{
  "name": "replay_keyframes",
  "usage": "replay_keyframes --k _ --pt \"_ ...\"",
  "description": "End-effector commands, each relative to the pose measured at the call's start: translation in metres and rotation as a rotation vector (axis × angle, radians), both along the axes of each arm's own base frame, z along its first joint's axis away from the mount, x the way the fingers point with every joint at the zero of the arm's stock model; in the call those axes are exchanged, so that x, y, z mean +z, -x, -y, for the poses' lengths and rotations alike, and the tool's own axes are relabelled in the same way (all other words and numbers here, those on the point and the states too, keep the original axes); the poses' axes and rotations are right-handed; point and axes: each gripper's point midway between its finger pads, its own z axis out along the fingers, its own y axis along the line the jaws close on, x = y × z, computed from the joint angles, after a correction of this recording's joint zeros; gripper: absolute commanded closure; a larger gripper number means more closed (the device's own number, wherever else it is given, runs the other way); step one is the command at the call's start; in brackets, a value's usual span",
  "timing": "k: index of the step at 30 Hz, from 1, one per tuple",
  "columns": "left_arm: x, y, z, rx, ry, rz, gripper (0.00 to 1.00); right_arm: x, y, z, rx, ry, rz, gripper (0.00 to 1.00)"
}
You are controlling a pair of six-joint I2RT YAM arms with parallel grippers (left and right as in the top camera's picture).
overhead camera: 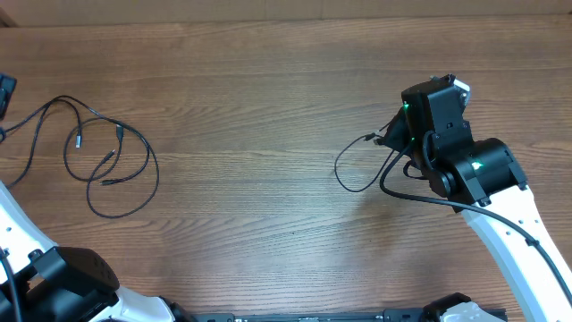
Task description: Untangle cables
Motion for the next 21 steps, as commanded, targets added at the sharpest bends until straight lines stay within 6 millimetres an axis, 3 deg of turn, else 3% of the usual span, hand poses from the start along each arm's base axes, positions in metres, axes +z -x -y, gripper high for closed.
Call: replay_keyframes --k 1,5,6,8,9,10,11,12,13,16,18,21 --pt "0.005 -0.002 0.020 -0.069 0.043 0.012 0.00 0.012 -0.004 -0.001 -0.003 -0.018 0.029 0.93" --pt "0.003 -0.015 0.050 -0.181 0.100 0.028 0.00 0.012 -0.004 -0.007 0.020 -0.046 0.029 0.92" --pt "0.004 -0.026 0.070 -0.277 0.103 0.035 0.00 0.014 -0.006 -0.016 0.052 -0.080 0.037 0.92" --pt "0.004 -0.035 0.089 -0.366 0.090 0.029 0.00 0.020 -0.010 -0.032 0.138 -0.125 0.058 0.93" --pt "0.003 -0.046 0.115 -0.470 0.067 0.013 0.00 0.031 -0.013 -0.067 0.360 -0.182 0.103 0.92" --pt "0.002 -0.051 0.128 -0.518 0.057 0.007 0.00 0.038 -0.010 -0.087 0.496 -0.214 0.128 0.90" --pt "0.001 -0.057 0.141 -0.563 0.047 0.001 0.00 0.046 -0.004 -0.110 0.656 -0.259 0.160 0.81" --pt "0.000 -0.062 0.154 -0.609 0.037 -0.003 0.00 0.050 -0.001 -0.120 0.722 -0.282 0.174 0.73" --pt "-0.001 -0.066 0.166 -0.649 0.028 -0.007 0.00 0.051 0.001 -0.127 0.766 -0.299 0.179 0.58" --pt "-0.007 -0.076 0.196 -0.731 0.009 -0.031 0.00 0.038 0.000 -0.128 0.757 -0.296 0.134 0.47" --pt "-0.012 -0.080 0.215 -0.788 -0.005 -0.048 0.00 0.023 -0.002 -0.121 0.721 -0.266 0.081 0.46" --pt "-0.023 -0.085 0.251 -0.891 0.002 -0.078 0.00 -0.008 -0.007 -0.090 0.553 -0.150 -0.032 0.43"
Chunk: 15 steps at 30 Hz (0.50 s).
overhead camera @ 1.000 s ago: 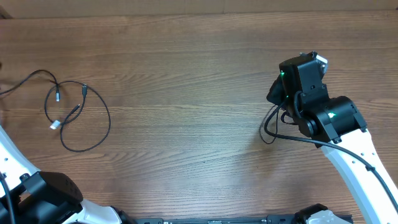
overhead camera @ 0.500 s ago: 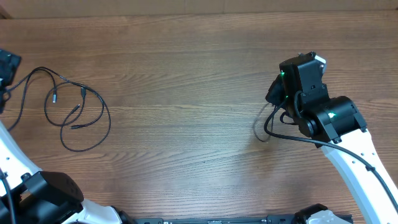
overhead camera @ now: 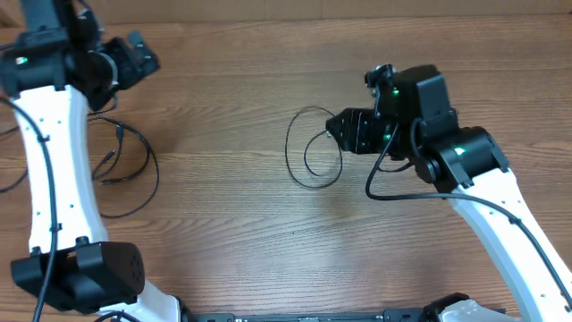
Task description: Untangle cables
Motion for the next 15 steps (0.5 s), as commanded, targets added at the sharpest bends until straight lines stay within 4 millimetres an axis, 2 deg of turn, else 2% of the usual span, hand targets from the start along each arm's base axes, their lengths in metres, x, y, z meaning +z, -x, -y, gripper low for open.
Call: replay_keyframes --k 1,5,6,13,14,15 --pt "-0.015 -0.008 0.034 -0.136 -0.035 -0.031 0.00 -0.013 -0.010 0.030 -0.150 0.127 -0.026 0.42" --pt "-0.032 -0.009 0.073 -0.226 -0.025 -0.080 0.00 -0.025 -0.011 0.071 -0.382 0.207 -0.088 0.39" --pt "-0.044 -0.010 0.099 -0.287 -0.011 -0.108 0.00 -0.028 -0.010 0.087 -0.468 0.217 -0.118 0.38" --pt "-0.093 -0.002 0.193 -0.532 0.038 -0.210 0.00 -0.038 -0.004 0.136 -0.650 0.215 -0.219 0.33" --pt "-0.105 0.005 0.222 -0.617 0.060 -0.233 0.01 -0.040 -0.001 0.147 -0.680 0.221 -0.241 0.31" --pt "-0.112 0.010 0.237 -0.669 0.070 -0.240 0.00 -0.041 0.000 0.152 -0.693 0.223 -0.249 0.30"
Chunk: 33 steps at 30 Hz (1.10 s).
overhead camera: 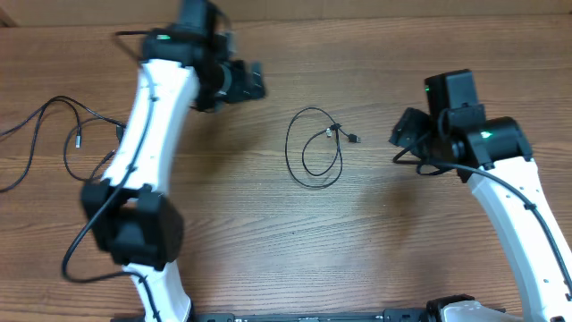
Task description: Untangle cables
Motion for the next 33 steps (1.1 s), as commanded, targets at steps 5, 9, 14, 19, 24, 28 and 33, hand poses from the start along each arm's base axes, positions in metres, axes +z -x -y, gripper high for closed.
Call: replay_keyframes --k 5,9,14,19,24,28,33 --pt "-0.040 0.029 0.116 -0.387 0.081 -0.023 0.00 0.004 0.002 0.033 -0.126 0.014 -0.013 0.27" --pt "-0.054 0.039 0.158 -0.483 0.085 0.005 0.00 0.004 0.002 0.033 -0.124 0.015 -0.013 0.27" --pt "-0.069 0.045 0.190 -0.546 0.033 0.056 0.00 0.004 0.003 0.033 -0.122 0.013 -0.017 0.27" --pt "-0.093 0.052 0.193 -0.550 -0.096 0.048 0.02 0.002 0.006 0.033 -0.122 0.015 -0.033 0.27" --pt "-0.113 0.062 0.194 -0.554 -0.131 -0.006 0.11 0.002 0.007 0.033 -0.122 0.016 -0.035 0.27" --pt "-0.118 0.062 0.191 -0.553 -0.140 -0.018 0.56 0.002 0.007 0.033 -0.122 0.016 -0.036 0.27" --pt "-0.090 0.029 0.155 -0.460 -0.282 0.075 0.91 0.002 0.008 0.034 -0.119 0.019 -0.039 0.27"
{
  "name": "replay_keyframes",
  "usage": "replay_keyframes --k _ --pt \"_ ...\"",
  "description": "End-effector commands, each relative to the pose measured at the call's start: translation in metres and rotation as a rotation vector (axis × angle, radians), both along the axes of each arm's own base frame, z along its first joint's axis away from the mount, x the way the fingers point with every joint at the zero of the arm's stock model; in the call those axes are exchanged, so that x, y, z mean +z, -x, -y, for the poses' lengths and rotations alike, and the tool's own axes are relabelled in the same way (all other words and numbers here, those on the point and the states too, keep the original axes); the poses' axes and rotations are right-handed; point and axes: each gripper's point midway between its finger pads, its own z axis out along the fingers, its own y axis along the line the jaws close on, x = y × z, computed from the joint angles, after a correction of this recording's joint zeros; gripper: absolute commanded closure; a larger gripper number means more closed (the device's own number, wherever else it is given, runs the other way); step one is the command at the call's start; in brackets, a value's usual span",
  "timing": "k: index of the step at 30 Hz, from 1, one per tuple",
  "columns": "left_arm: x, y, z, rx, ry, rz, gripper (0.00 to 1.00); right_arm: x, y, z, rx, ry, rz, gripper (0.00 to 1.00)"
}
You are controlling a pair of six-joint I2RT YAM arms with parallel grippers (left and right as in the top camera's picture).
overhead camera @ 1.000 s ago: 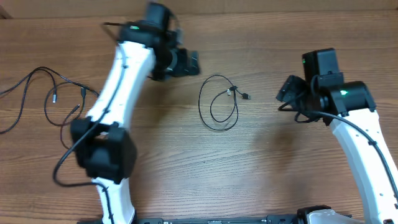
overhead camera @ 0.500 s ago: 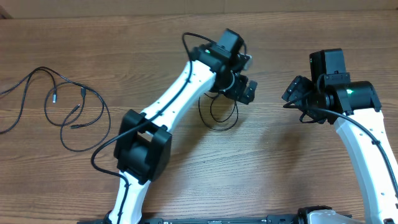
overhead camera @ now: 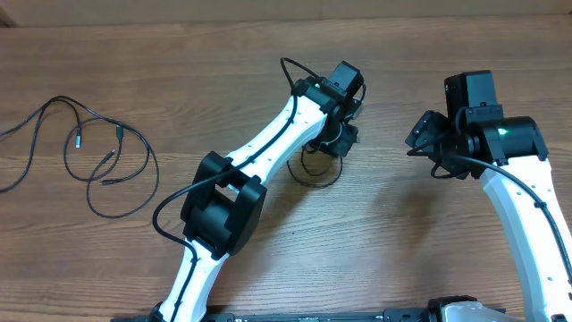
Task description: Untangle cables
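Observation:
A small black cable (overhead camera: 315, 172) lies coiled in a loop at the table's middle. Its plug end is hidden under my left gripper (overhead camera: 345, 140), which hangs right over the loop's upper right side. The overhead view does not show whether its jaws are open or shut. My right gripper (overhead camera: 420, 134) stands off to the right of the loop, open and holding nothing. At the far left lies a larger tangle of black cables (overhead camera: 100, 154) with several plug ends, and no gripper is near it.
The left arm (overhead camera: 268, 143) stretches diagonally from the front centre across the wooden table (overhead camera: 268, 54) to the small loop. The right arm (overhead camera: 523, 206) comes up along the right side. One strand of the tangle (overhead camera: 18, 170) runs off the left edge.
My left gripper was at the back, left of centre, and is now right over the small loop's plug end. The right gripper has shifted slightly further right, away from the loop.
My right gripper first held the small cable at the right. Then it was at the centre with the cable looping out of it, while the left arm rose at the far left. Then the loop lay free, with the right gripper withdrawn. Now the left gripper is over it.

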Motion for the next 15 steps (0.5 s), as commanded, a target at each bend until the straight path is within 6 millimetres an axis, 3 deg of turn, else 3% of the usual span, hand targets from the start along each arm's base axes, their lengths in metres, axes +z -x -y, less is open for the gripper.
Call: replay_keyframes --k 1,3,5,7,11,13,15 --pt "0.042 -0.042 -0.038 0.087 -0.100 0.165 0.96 0.008 -0.004 0.001 -0.004 0.005 0.025 0.27" --pt "0.091 -0.067 -0.070 0.167 -0.127 0.259 0.96 0.008 -0.004 0.001 -0.004 0.005 0.026 0.27" --pt "0.120 -0.077 -0.088 0.219 -0.122 0.306 0.96 0.009 -0.005 0.001 -0.004 0.005 0.028 0.27" --pt "0.184 -0.093 -0.132 0.341 -0.093 0.399 0.96 0.009 -0.005 0.001 -0.004 0.005 0.028 0.27" --pt "0.248 -0.097 -0.198 0.489 -0.069 0.498 0.96 0.009 -0.005 0.002 -0.005 0.006 0.029 0.27" --pt "0.277 -0.095 -0.242 0.589 -0.082 0.553 0.96 0.009 -0.005 0.002 -0.005 0.008 0.029 0.27" --pt "0.304 -0.087 -0.300 0.731 -0.101 0.606 0.96 0.009 -0.005 0.002 -0.005 0.008 0.029 0.27"
